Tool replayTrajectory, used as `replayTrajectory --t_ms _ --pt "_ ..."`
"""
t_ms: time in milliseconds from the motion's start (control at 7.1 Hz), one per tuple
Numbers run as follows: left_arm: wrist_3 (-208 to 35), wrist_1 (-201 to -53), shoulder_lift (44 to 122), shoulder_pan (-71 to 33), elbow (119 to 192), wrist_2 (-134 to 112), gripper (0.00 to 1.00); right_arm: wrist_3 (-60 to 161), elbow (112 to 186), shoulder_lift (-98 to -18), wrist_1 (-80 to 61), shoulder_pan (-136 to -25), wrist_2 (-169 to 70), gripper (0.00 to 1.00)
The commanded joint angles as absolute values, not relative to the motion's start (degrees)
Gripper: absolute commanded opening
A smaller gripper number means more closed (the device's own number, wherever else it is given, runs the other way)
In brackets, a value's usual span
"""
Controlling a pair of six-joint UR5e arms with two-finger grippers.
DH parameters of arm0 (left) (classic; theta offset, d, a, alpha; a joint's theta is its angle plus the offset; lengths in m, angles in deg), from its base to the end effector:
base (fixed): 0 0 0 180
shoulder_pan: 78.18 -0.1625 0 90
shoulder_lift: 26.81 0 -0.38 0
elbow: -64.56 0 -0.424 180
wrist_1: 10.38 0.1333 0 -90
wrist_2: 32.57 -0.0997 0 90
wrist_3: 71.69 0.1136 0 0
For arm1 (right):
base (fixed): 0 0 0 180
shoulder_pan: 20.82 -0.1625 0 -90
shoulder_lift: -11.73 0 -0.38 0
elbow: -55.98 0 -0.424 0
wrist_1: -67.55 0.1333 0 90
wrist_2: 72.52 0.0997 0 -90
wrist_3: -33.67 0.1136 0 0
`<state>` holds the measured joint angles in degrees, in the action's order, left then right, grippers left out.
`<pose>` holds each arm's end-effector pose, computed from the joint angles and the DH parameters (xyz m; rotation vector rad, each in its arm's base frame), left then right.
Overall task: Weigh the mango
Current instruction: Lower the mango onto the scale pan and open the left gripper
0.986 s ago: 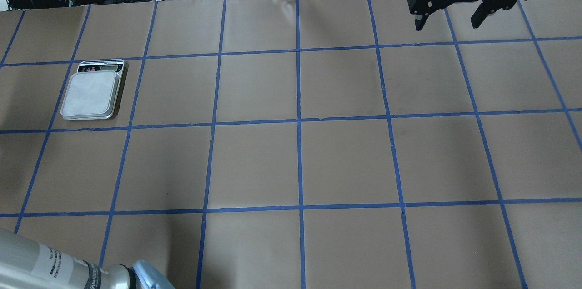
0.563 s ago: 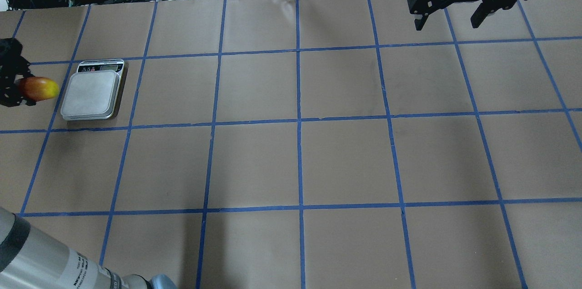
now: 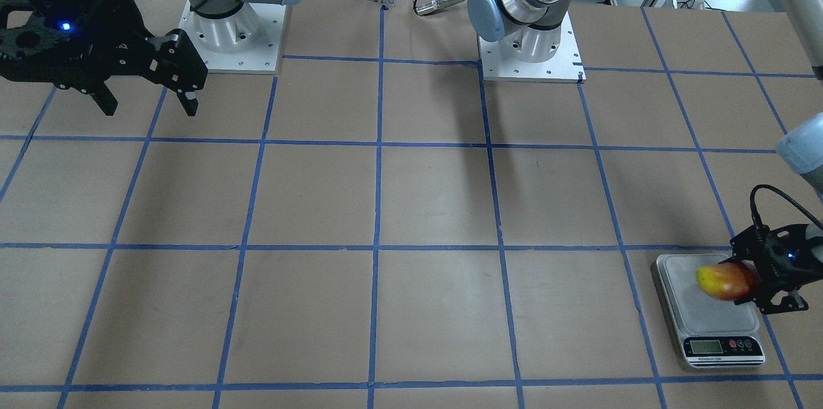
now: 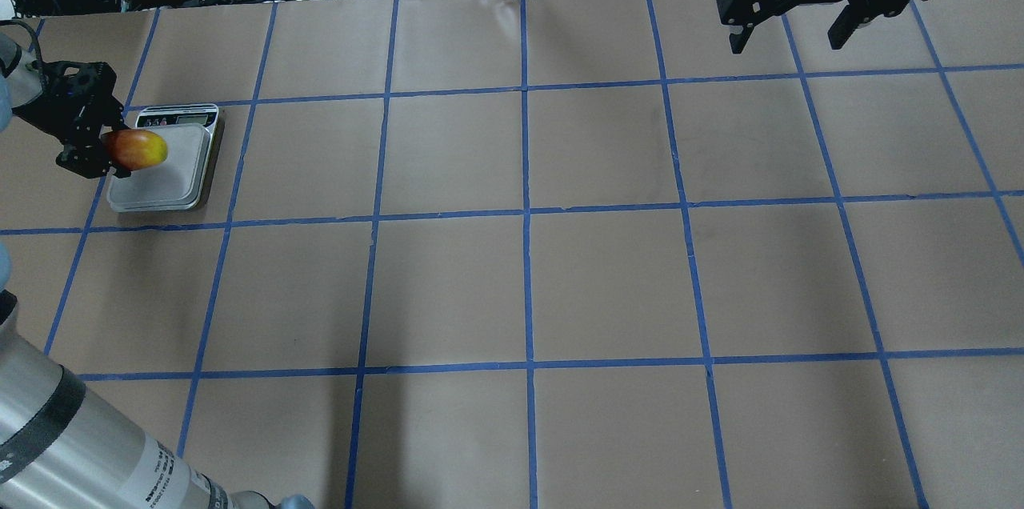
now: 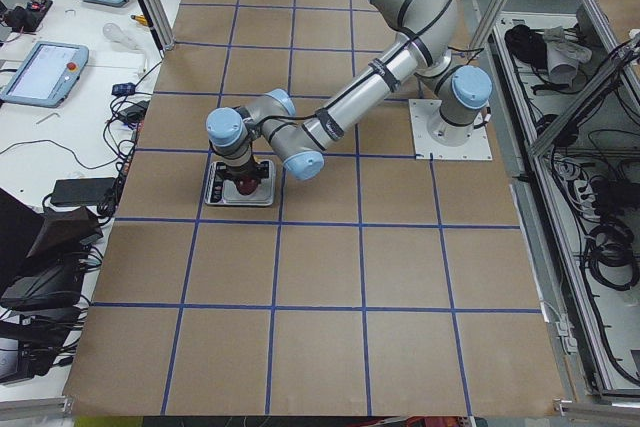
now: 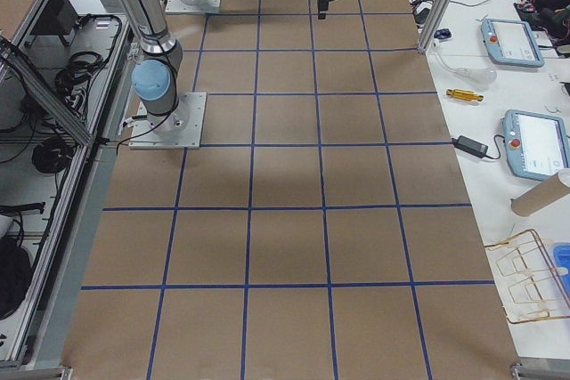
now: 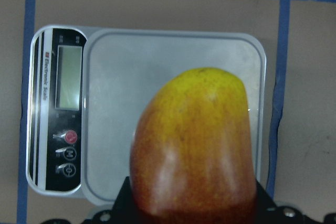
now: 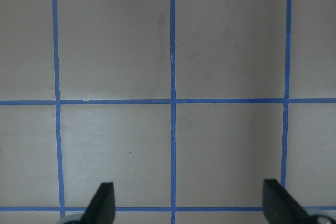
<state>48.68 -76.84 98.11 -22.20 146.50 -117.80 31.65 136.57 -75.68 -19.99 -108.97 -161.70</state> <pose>0.2670 -0.6507 0.1637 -2.0944 -2.2377 0.1048 0.1172 -0.5503 0.4868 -0.0055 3.1276 -0.1197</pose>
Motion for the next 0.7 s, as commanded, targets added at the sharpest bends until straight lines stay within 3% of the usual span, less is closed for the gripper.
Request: replayTrajectory --t_ms 0,282,423,563 --pt "48.55 -74.98 99.49 -22.02 146.38 -117.65 0.0 31.65 136.57 -75.72 -19.99 -108.97 -161.73 1.0" --pt "48.37 -74.54 99.58 -21.67 146.38 -117.65 0.0 31.65 136.57 -75.64 -19.99 -108.97 -161.73 1.0" --pt "48.28 -74.54 99.75 -21.49 146.38 -117.65 0.6 31.65 136.57 -75.64 -19.99 -108.97 -161.73 1.0" --pt "48.02 -74.63 99.93 -21.49 146.38 -116.87 0.87 31.65 136.57 -75.72 -19.99 -108.89 -161.73 1.0"
